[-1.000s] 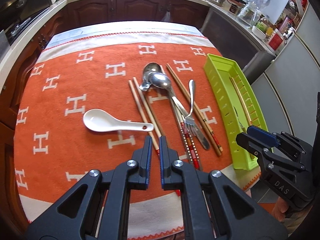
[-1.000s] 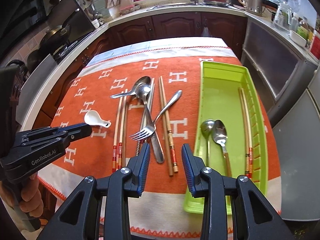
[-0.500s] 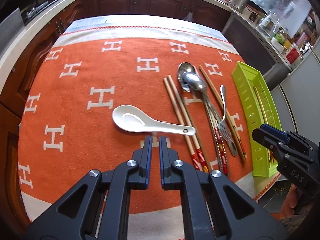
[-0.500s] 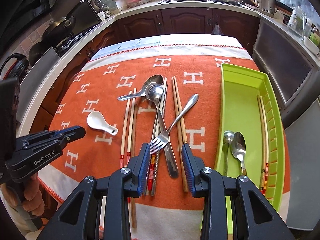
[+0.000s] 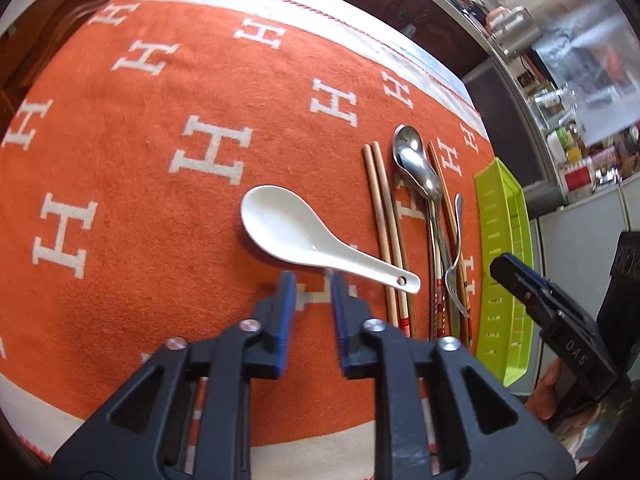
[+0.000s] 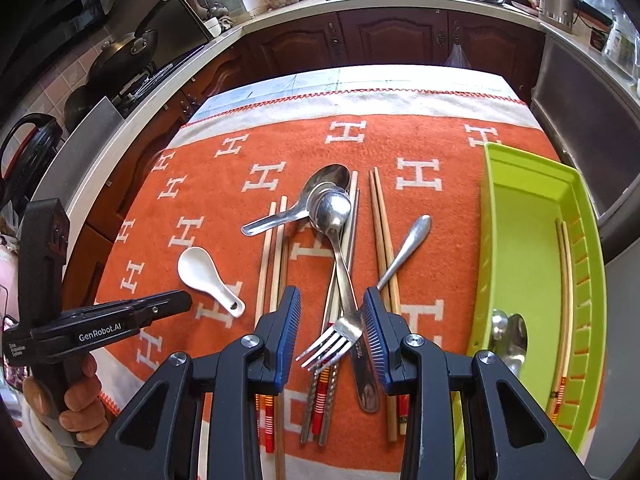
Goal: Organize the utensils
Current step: 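Grasp the white ceramic spoon with the left tool while the right tool grasps a steel spoon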
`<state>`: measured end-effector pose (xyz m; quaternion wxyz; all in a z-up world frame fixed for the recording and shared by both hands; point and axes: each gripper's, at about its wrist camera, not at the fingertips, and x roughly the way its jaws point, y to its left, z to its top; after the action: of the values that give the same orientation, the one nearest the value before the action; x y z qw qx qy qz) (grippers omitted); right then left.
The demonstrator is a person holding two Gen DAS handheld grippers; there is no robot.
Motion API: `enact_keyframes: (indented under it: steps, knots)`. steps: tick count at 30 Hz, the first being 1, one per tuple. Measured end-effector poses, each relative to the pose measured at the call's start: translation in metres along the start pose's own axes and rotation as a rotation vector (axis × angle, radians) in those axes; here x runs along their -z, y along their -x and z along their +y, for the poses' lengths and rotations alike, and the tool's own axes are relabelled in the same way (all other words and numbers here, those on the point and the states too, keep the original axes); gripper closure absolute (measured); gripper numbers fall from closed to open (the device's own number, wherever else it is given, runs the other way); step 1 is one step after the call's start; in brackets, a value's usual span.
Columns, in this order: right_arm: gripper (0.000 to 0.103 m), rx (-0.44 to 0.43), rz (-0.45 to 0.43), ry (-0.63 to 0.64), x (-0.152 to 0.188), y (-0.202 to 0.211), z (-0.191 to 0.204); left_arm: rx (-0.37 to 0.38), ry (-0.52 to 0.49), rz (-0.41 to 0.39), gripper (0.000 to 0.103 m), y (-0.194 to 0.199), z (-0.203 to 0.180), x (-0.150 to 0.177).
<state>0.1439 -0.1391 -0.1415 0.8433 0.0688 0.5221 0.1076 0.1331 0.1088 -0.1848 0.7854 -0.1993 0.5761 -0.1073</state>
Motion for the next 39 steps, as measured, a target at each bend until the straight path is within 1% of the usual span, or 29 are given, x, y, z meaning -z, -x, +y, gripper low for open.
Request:
enact_keyframes:
  steps: [2,6,8,12,14,17,22,23,24,26,31,35,39]
  knots:
    - [0.070,-0.006,0.003,0.002,-0.001,-0.004,0.002,-0.009,0.031,-0.019,0.077,-0.001,0.007,-0.003]
    - [0.070,-0.014,0.014,0.007,-0.004,-0.012,0.002,-0.049,0.076,-0.039,0.077,-0.006,0.017,-0.009]
    - [0.070,-0.017,0.016,0.004,-0.003,-0.014,0.002,-0.050,0.087,-0.056,0.077,-0.009,0.019,-0.012]
    - [0.070,-0.023,0.012,-0.002,-0.003,-0.016,0.000,-0.095,0.045,-0.112,0.077,-0.015,0.010,-0.016]
    - [0.070,-0.021,0.014,-0.003,-0.002,-0.017,-0.001,-0.120,0.006,-0.139,0.077,-0.018,0.002,-0.015]
    - [0.070,-0.018,0.021,-0.007,-0.002,-0.020,-0.004,-0.138,-0.047,-0.174,0.077,-0.022,-0.011,-0.013]
    - [0.070,-0.019,0.027,-0.021,-0.006,-0.025,-0.009,-0.097,-0.063,-0.198,0.078,-0.028,-0.018,-0.016]
    - [0.070,-0.021,0.025,-0.023,-0.008,-0.025,-0.011,-0.093,-0.064,-0.201,0.083,-0.030,-0.020,-0.017]
    - [0.070,-0.021,0.024,-0.025,-0.010,-0.026,-0.011,-0.089,-0.066,-0.200,0.093,-0.032,-0.020,-0.019]
    - [0.070,-0.023,0.020,-0.026,-0.016,-0.029,-0.012,-0.052,-0.062,-0.189,0.097,-0.036,-0.020,-0.022]
    - [0.070,-0.074,0.025,-0.033,-0.033,-0.045,-0.013,0.004,-0.071,-0.175,0.100,-0.040,-0.024,-0.028]
    - [0.070,-0.114,0.055,-0.046,-0.045,-0.067,-0.015,0.026,-0.077,-0.152,0.100,-0.041,-0.025,-0.029]
    - [0.075,-0.125,0.079,-0.032,-0.050,-0.086,-0.013,0.059,-0.078,-0.134,0.100,-0.038,-0.020,-0.028]
